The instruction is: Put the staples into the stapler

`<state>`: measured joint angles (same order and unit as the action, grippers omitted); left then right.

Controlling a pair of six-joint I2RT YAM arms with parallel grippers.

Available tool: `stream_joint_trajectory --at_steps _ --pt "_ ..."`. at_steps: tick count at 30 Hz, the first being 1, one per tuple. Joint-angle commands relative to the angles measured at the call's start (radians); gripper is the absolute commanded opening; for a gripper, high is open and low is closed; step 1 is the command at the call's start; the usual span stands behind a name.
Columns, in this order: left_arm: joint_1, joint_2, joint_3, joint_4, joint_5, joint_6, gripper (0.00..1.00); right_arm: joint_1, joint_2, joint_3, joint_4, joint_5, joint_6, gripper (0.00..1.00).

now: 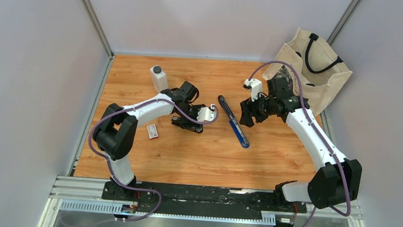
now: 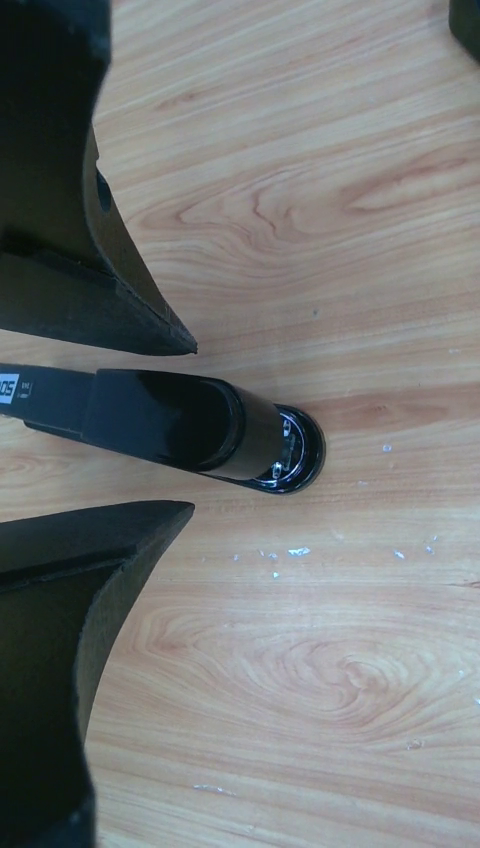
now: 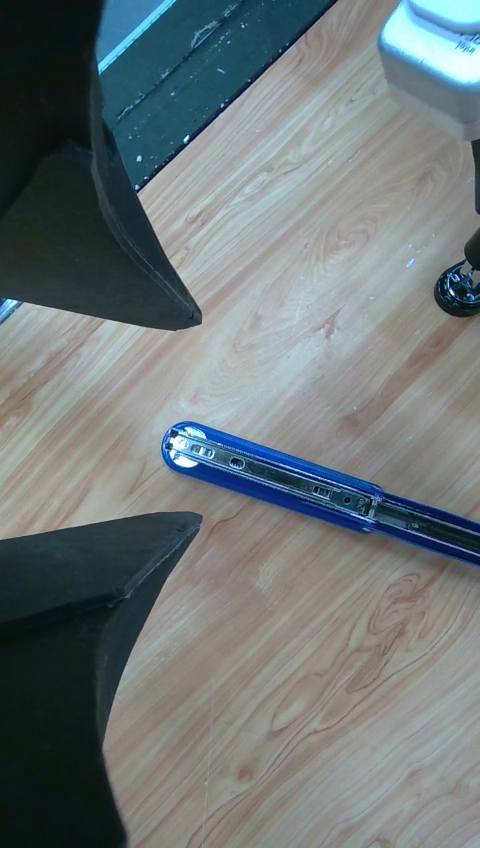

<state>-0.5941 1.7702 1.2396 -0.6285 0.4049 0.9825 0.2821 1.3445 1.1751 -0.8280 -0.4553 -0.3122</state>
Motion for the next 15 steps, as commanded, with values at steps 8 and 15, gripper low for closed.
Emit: stream_joint_trajectory --at_steps 8,15 --pt "-0.012 0.031 0.063 -0.043 -0.034 0.019 0.54 -0.001 -0.013 -0.005 0.027 -0.026 -0.021 0.69" --pt "-0.019 0.041 0.075 -0.054 -0.044 0.022 0.49 -0.001 -0.013 -0.006 0.026 -0.031 -0.024 0.69"
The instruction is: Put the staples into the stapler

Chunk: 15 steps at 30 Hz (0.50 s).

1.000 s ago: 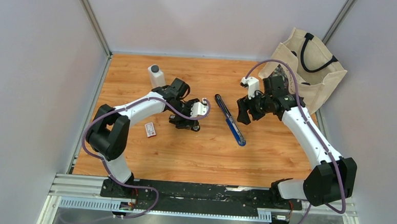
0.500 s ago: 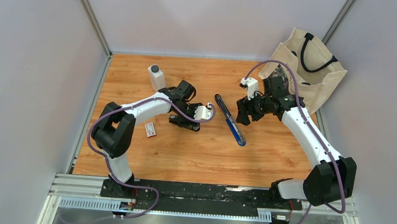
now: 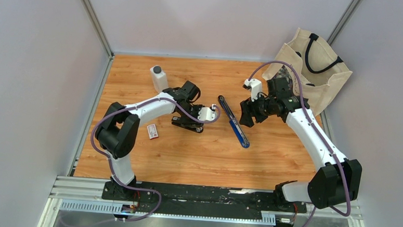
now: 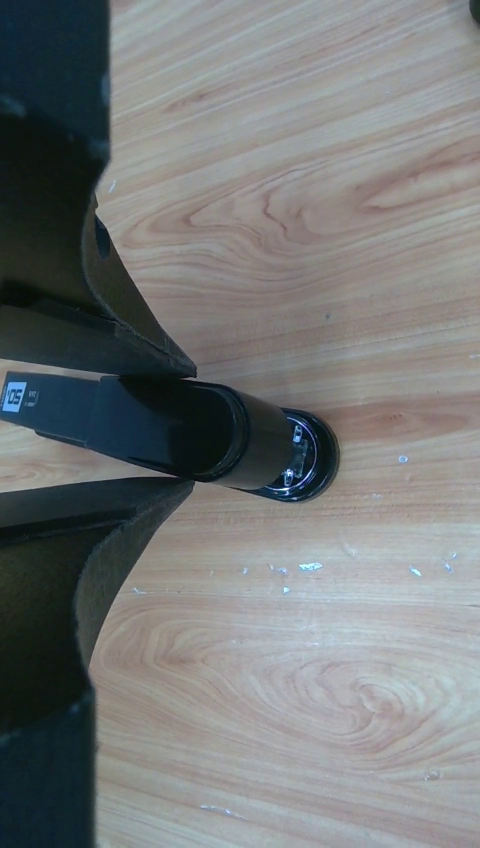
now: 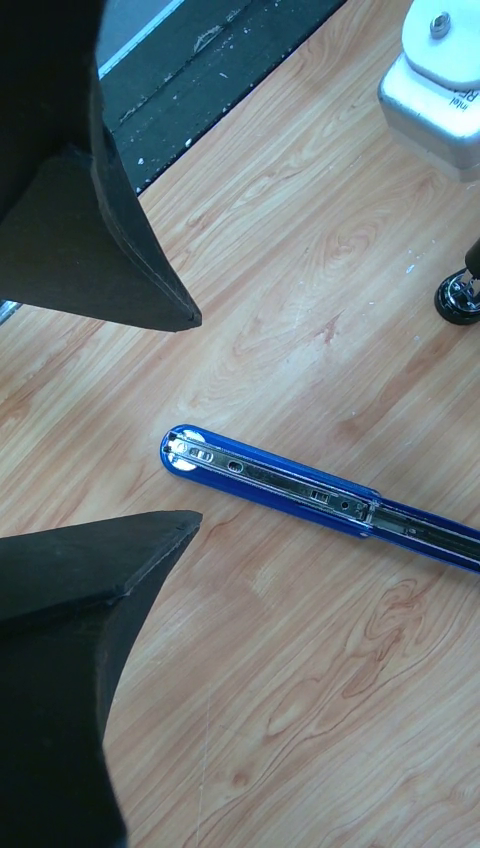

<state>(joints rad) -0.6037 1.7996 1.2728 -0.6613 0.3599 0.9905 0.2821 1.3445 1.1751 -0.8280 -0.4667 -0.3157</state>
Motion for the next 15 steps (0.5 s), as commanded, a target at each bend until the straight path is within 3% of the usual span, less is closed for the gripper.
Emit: stream_joint_trajectory --at_steps 1,5,12,15 --pt "-0.01 0.012 0.042 -0.023 -0.002 0.013 0.49 0.0 -0.013 -0.006 0.024 -0.02 -0.02 0.69" --pt "-0.016 0.018 0.045 -0.029 -0.01 0.014 0.42 0.0 -0.01 -0.005 0.024 -0.021 -0.022 0.69" --pt "-0.021 0.024 0.069 -0.044 0.013 -0.007 0.02 0.0 -0.008 -0.006 0.024 -0.02 -0.026 0.69" --pt "-0.021 0.014 0.098 -0.058 0.034 -0.044 0.0 -0.001 -0.015 -0.012 0.024 -0.03 -0.045 0.69"
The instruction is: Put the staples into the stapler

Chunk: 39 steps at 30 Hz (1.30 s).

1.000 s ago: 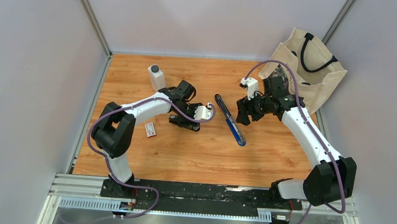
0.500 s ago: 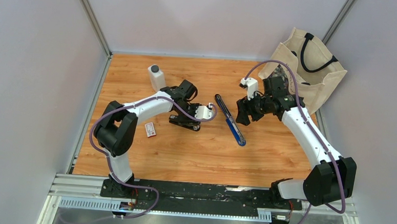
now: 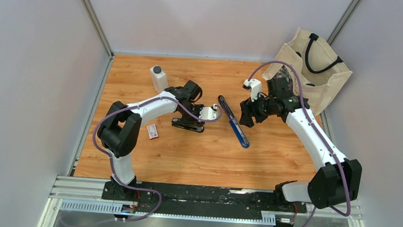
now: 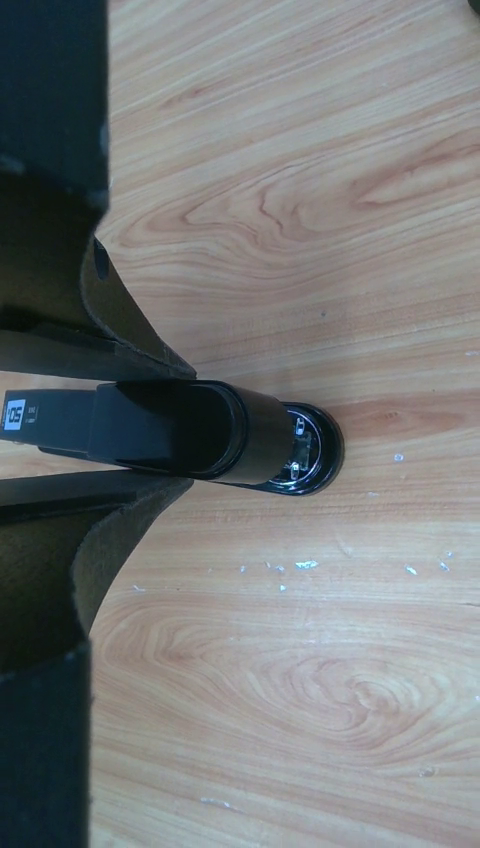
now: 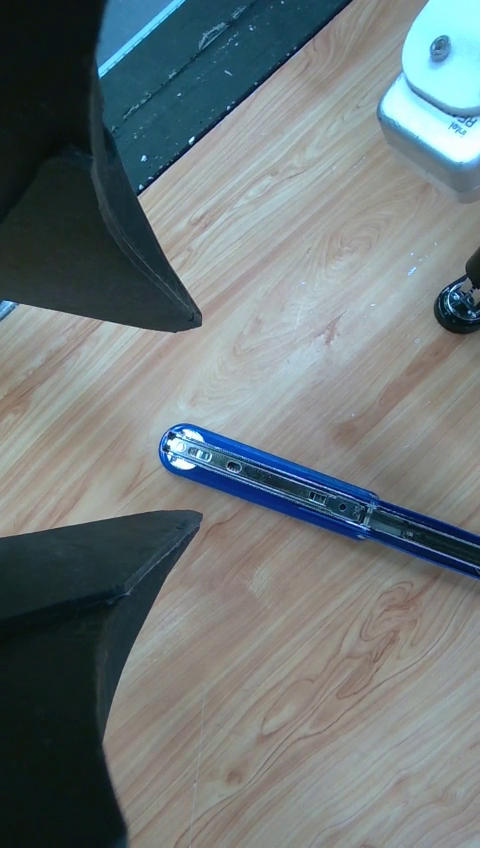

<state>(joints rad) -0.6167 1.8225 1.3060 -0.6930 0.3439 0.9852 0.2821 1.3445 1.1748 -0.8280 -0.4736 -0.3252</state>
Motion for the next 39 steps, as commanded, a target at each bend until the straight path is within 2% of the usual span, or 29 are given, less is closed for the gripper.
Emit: stream_joint_trajectory --at_steps 1,9,13,17,26,32,39 --pt "-0.008 -0.018 0.073 -0.034 0.059 -0.051 0.0 -0.003 -0.019 -0.015 0.024 -0.031 -0.047 0.68" --pt "-0.008 -0.166 0.142 -0.149 0.259 -0.207 0.0 0.012 -0.14 -0.102 0.065 -0.206 -0.179 0.66" --pt "-0.014 -0.23 0.128 -0.137 0.339 -0.313 0.0 0.038 -0.255 -0.177 0.214 -0.293 -0.193 0.65" --pt "-0.049 -0.281 0.101 -0.105 0.328 -0.387 0.0 0.083 -0.307 -0.208 0.323 -0.35 -0.164 0.64" --pt "-0.115 -0.298 0.088 -0.074 0.314 -0.453 0.0 0.181 -0.148 -0.06 0.204 -0.365 -0.256 0.57" --pt "-0.138 -0.304 0.091 -0.077 0.311 -0.459 0.0 0.255 -0.096 -0.061 0.15 -0.339 -0.331 0.59" --pt "-0.146 -0.311 0.09 -0.079 0.359 -0.468 0.0 0.281 -0.076 -0.109 0.211 -0.338 -0.337 0.61"
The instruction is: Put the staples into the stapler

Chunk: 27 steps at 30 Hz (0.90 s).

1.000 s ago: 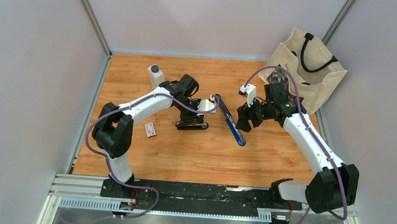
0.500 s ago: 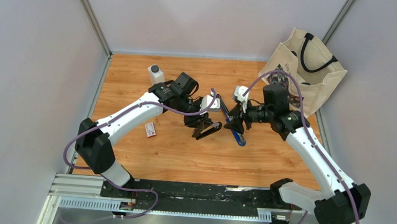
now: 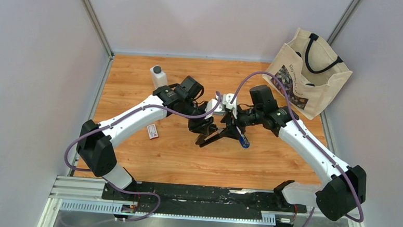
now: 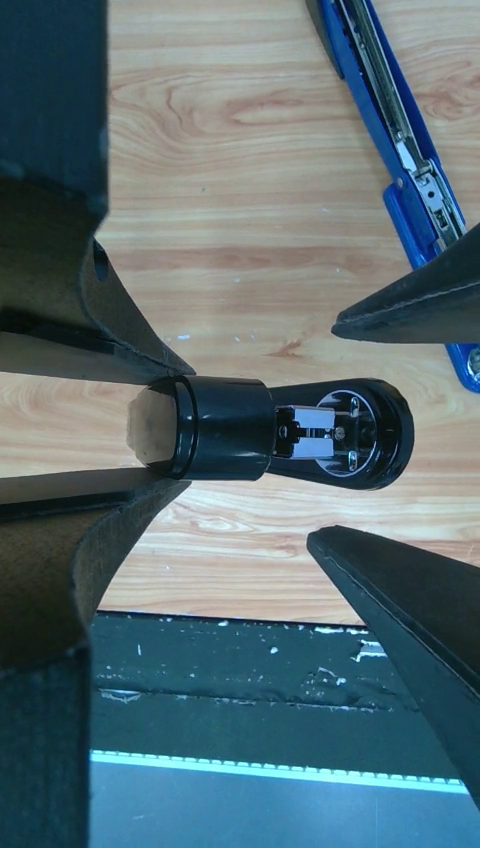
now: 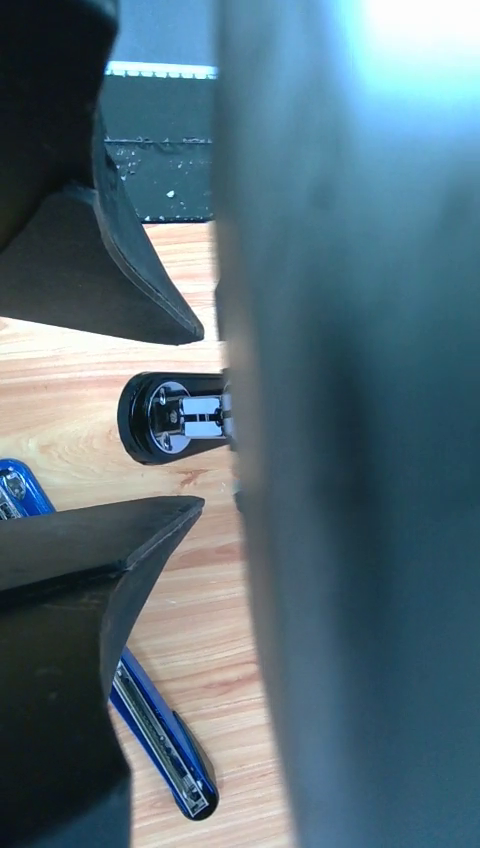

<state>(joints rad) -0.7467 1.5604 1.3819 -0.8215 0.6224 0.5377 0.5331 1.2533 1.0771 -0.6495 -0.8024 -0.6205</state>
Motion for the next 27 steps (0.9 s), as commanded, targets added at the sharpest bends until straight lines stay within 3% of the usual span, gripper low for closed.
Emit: stream_joint_trajectory --at_steps 1,13,27 --pt "-0.016 -0.049 0.014 0.051 0.083 -0.021 0.0 0.036 0.024 -0.011 0.033 -0.008 -0.041 0.61" --pt "-0.017 -0.108 -0.066 0.145 0.111 -0.073 0.0 0.039 -0.014 -0.08 0.091 -0.012 -0.035 0.6" --pt "-0.014 -0.154 -0.077 0.194 0.131 -0.114 0.0 -0.035 -0.029 -0.14 0.235 -0.126 0.097 0.54"
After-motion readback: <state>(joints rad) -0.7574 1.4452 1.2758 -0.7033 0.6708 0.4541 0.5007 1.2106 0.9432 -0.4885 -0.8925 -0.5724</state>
